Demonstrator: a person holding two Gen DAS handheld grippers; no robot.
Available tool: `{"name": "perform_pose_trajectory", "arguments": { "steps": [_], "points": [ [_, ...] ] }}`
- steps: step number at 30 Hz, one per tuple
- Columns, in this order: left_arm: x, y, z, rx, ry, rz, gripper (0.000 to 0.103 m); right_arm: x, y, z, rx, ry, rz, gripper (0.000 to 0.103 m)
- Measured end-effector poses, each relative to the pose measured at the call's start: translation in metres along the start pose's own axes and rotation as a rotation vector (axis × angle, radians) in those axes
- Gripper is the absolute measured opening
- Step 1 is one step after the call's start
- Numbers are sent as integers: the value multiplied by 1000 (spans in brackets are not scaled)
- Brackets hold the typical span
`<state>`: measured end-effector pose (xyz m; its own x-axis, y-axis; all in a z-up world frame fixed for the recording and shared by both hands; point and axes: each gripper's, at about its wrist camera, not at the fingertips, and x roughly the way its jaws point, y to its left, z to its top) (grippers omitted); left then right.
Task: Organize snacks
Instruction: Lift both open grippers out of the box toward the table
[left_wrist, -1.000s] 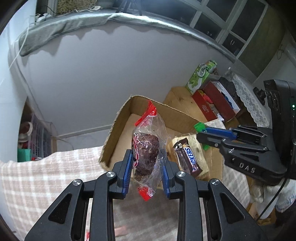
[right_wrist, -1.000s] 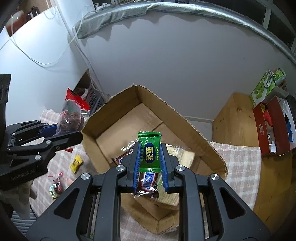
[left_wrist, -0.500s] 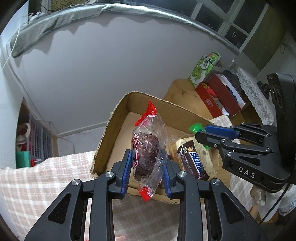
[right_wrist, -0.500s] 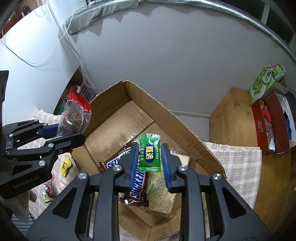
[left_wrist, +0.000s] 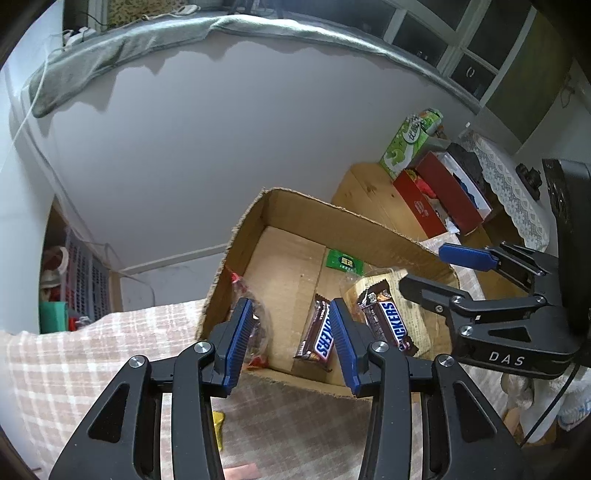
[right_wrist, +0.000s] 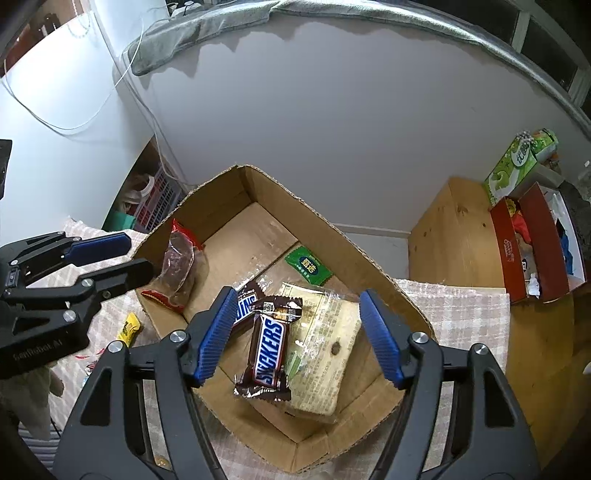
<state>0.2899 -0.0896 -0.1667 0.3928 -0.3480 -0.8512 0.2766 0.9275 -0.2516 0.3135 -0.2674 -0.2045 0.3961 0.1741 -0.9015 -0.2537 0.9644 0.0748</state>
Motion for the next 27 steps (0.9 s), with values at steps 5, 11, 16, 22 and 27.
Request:
{"name": "perform_pose_trajectory", "arguments": {
  "steps": [5,11,16,22,27],
  "points": [
    [-23,8,-5,-15,-27,-6,42,-16,2,-8,2,-15,18,71],
    [-51,23,-21,-36,-57,12,42,-39,10,-29,-17,-28,42,71],
    [-74,38,-47,-76,-70,17,42,-55,22,-60,-39,-12,75,71],
    [-92,47,-95,-130,-54,22,42,-61,48,-106,-91,45,127,71],
    [-97,51,-141,-185,-7,9,42,-54,75,-143,-158,111,156,71]
  ]
}}
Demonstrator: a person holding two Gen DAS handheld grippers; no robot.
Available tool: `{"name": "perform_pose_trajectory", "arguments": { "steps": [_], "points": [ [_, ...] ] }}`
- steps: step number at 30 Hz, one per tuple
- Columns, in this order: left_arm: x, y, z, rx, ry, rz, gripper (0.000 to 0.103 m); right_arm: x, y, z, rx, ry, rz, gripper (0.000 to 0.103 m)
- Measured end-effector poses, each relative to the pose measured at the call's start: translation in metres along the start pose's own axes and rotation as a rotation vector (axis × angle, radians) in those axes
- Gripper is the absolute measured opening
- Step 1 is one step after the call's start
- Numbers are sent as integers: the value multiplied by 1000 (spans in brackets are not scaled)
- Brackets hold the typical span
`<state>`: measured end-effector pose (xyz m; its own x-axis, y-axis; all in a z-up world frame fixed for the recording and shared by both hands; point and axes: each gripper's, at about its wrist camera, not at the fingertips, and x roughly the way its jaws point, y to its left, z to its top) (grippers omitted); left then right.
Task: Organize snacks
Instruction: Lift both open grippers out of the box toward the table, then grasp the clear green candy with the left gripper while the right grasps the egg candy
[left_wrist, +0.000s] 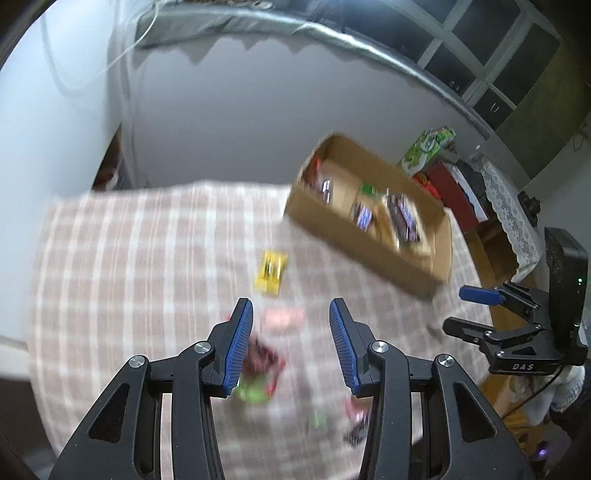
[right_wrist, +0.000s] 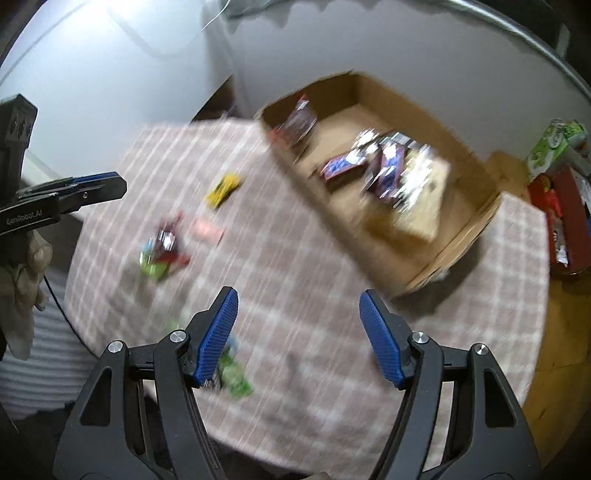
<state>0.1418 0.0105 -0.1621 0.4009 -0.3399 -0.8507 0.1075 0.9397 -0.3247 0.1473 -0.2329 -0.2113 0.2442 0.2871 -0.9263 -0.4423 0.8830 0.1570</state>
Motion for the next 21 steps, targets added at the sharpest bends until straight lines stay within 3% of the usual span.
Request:
{"name": "perform_pose_trajectory", "arguments": {
  "steps": [8,17,21],
  "points": [
    [9,4,-69,-69,92,-30,42,31,42,-34,-115,84,10,71],
    [33,-14,-114,-33,160,-39,42,60,64,-46,-159,133,18,70],
    [42,-17,-120,-18,172,-37,42,69,66,-47,-149,153,35,58]
  ]
}}
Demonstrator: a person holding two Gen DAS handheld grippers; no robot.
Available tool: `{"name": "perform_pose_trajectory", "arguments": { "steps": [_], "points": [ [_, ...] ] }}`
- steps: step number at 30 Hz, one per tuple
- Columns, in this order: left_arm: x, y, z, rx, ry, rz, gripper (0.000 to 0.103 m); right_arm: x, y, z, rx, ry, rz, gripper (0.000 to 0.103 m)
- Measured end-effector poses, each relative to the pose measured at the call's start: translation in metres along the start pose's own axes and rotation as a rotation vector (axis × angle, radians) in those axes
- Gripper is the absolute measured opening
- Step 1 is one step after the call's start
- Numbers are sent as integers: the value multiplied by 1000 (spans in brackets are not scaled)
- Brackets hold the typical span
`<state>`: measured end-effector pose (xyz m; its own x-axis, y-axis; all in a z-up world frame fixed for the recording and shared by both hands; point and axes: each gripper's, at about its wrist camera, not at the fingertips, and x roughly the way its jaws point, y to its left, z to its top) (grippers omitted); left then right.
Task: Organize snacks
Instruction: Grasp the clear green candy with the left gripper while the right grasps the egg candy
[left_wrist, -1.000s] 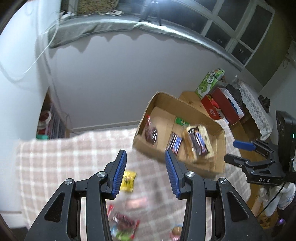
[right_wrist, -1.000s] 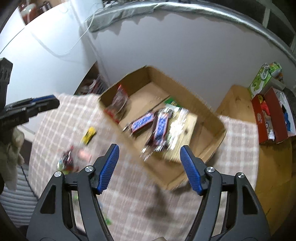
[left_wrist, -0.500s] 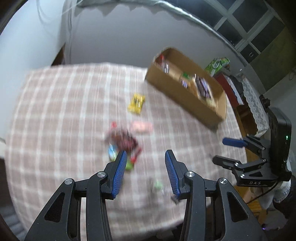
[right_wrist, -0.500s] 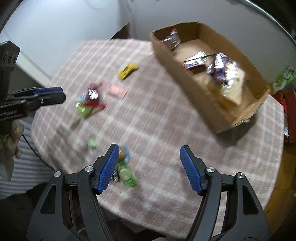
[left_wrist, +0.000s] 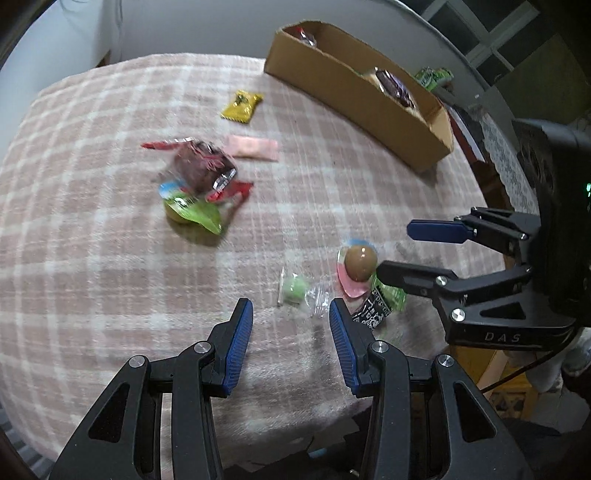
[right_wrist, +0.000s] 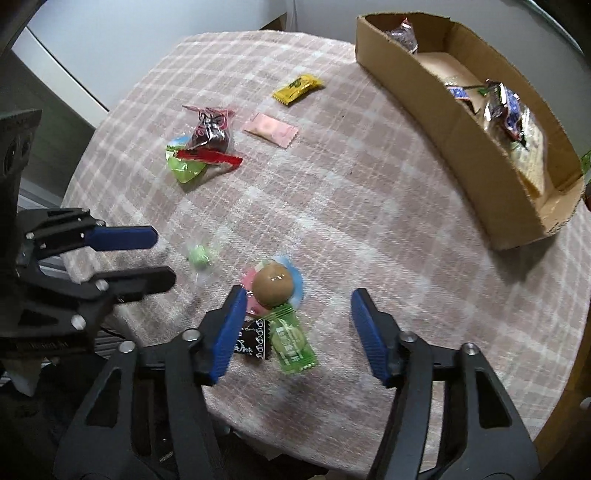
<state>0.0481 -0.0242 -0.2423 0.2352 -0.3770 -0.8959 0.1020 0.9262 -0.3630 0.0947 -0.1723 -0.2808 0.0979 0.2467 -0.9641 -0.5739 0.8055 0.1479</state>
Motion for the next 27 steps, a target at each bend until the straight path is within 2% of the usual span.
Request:
{"name": "perform_pose_trajectory", "arguments": {
  "steps": [4,14,17,22,27],
  "points": [
    [8,-2,-1,10,2,11,40,8,1,2,2,14,13,46],
    [21,-5,5,36,-4,38,39,25,10,3,-14,38,14,45],
    [23,-8,8,55,-12,55,31,29,11,4,-21,40,8,44],
    [25,-12,8,89,-25,83,21,30,13,7,-36,40,-6,34],
    [26,-11,9,80,-26,73,21,30,13,9,-46,37,-11,32]
  ]
}}
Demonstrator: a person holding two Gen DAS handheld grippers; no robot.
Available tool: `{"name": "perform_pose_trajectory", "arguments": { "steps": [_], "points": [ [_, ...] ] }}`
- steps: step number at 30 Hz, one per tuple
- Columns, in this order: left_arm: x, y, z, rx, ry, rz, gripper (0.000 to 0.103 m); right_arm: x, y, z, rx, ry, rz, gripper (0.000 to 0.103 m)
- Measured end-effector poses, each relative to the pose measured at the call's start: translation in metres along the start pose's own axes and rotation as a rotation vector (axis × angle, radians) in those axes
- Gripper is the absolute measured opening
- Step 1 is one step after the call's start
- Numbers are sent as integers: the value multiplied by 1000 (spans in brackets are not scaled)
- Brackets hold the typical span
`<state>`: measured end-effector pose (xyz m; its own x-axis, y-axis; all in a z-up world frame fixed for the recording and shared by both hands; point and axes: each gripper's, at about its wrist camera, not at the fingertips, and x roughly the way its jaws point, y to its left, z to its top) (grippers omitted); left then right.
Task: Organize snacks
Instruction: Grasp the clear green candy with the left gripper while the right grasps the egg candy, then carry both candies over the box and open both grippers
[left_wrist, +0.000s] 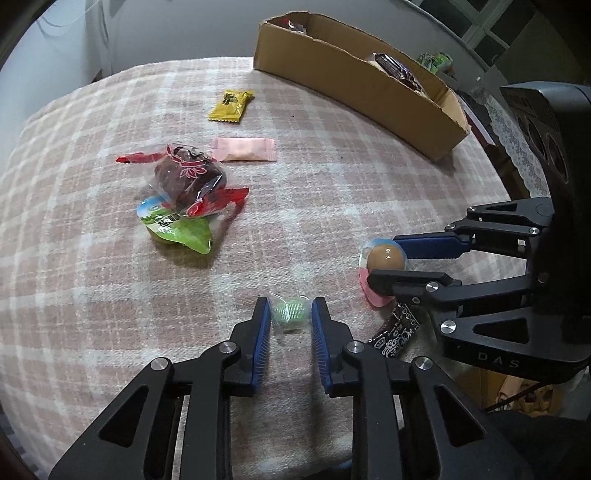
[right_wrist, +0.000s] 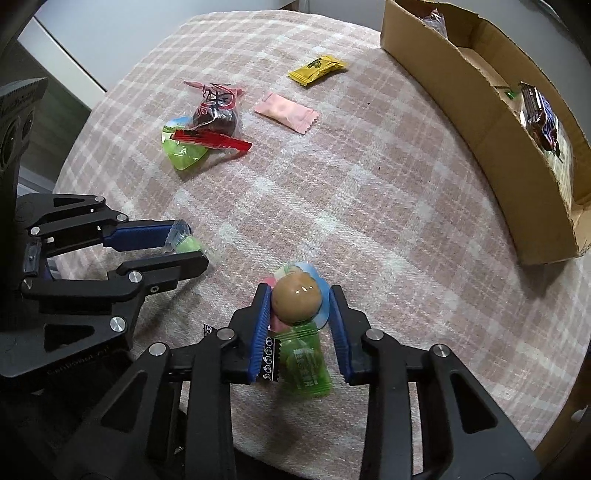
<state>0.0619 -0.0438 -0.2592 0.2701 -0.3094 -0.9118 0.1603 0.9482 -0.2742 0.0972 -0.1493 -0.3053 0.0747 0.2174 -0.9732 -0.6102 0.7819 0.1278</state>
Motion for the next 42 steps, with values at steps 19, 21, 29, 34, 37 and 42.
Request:
{"name": "perform_pose_trajectory", "arguments": {
  "steps": [19,21,29,34,37,42],
  "points": [
    [-30,16,5,-55,-53,-39,21,-33,-22,9,75,-83,12,30],
    [-35,16,8,-60,-64,-43,21,-41,-27,10,85,-97,15,30],
    [-56,13,42,-39,-131,-57,21,-73,-51,21,137,-169,8,30],
    [-63,11,74,-18,-172,-60,21,-95,-76,30,189,-222,-3,30],
    [-66,9,95,0,-194,-59,21,-107,-94,35,225,-251,-9,30],
    [-64,6,129,28,-222,-62,21,-123,-125,47,266,-288,-39,30]
  ]
}}
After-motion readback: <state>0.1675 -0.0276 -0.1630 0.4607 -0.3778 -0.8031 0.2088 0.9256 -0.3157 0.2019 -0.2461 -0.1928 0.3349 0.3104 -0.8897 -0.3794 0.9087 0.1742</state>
